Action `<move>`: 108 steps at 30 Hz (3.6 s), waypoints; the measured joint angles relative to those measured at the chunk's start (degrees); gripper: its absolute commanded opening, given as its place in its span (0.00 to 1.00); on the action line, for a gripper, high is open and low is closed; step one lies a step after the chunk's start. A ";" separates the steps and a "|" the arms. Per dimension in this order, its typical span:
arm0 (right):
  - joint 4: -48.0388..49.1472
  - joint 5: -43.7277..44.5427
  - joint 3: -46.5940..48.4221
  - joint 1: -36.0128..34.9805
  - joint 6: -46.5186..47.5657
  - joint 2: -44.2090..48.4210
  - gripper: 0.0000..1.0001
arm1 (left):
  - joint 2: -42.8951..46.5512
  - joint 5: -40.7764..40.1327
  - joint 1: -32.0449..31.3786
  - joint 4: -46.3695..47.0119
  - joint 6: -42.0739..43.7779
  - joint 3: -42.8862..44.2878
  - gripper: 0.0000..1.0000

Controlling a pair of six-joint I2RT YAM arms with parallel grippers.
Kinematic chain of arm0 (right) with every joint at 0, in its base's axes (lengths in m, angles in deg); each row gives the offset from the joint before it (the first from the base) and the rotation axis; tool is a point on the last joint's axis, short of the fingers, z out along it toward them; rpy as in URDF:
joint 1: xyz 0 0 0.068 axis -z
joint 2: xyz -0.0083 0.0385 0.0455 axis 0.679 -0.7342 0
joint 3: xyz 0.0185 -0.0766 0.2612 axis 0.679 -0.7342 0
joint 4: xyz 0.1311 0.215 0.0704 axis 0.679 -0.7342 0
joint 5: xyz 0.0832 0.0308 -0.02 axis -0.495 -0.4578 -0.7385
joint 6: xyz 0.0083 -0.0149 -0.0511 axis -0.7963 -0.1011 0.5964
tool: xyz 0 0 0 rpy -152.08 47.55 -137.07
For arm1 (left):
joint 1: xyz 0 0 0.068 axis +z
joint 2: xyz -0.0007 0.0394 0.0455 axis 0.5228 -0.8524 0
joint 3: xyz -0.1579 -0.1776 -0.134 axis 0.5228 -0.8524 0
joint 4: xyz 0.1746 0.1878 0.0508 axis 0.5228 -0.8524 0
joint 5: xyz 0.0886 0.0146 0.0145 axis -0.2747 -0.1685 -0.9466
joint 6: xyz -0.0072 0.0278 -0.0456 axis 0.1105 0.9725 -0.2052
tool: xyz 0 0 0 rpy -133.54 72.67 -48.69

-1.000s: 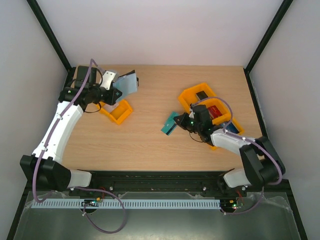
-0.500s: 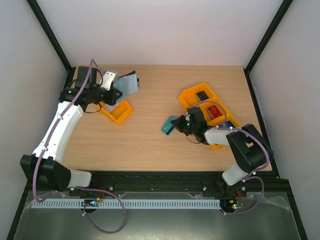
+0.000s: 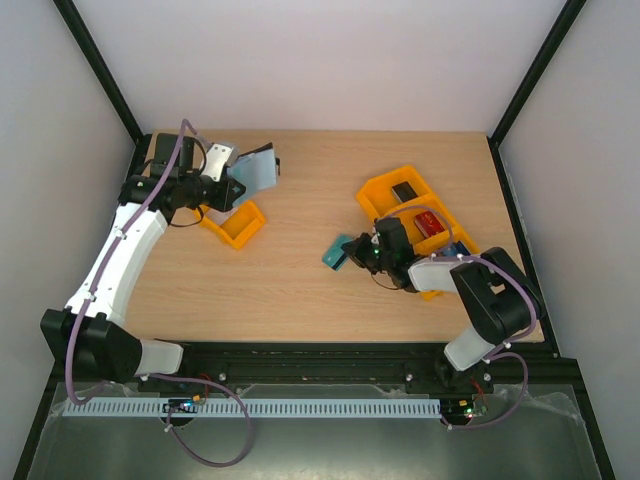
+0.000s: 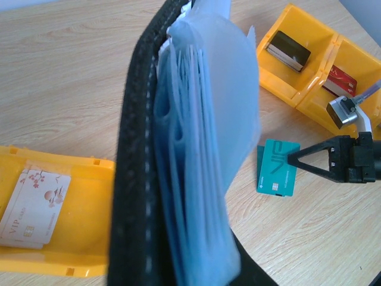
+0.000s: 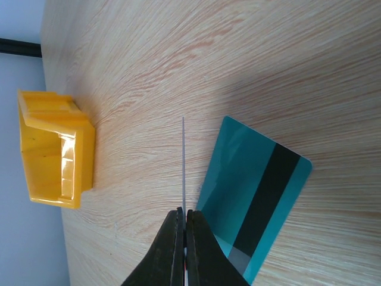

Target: Take the credit cards out of the card holder

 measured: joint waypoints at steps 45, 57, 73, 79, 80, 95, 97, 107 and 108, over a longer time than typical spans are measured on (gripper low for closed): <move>-15.50 -0.48 12.61 -5.46 31.98 34.03 0.99 | 0.13 21.55 -5.62 -9.75 10.73 1.90 0.02; -11.13 -4.50 20.94 -16.33 35.01 26.34 0.98 | 0.96 29.70 -5.90 -13.49 14.97 2.97 0.02; -10.93 -2.75 27.34 -17.57 36.11 16.20 0.59 | 2.14 32.81 -5.86 -17.35 19.63 3.04 0.02; -9.44 -5.79 27.19 -18.01 36.33 16.11 0.04 | 2.10 32.85 -5.46 -18.80 21.03 3.13 0.02; -8.83 -6.21 26.67 -18.05 36.30 16.63 0.02 | 2.10 33.16 -5.42 -18.91 21.29 3.23 0.03; -4.74 -17.49 21.62 -14.84 35.85 21.29 0.02 | 3.34 40.63 -1.57 -23.17 28.22 3.69 0.53; -3.76 -19.28 21.62 -14.75 35.19 21.29 0.02 | 3.43 41.53 -1.55 -23.54 28.74 3.69 0.58; 1.81 -24.41 21.62 -14.75 31.34 19.80 0.02 | 3.41 43.98 -3.21 -22.21 27.78 2.80 0.22; 2.21 -24.85 21.62 -14.75 31.06 19.47 0.02 | 3.41 44.11 -3.58 -22.10 27.74 2.69 0.06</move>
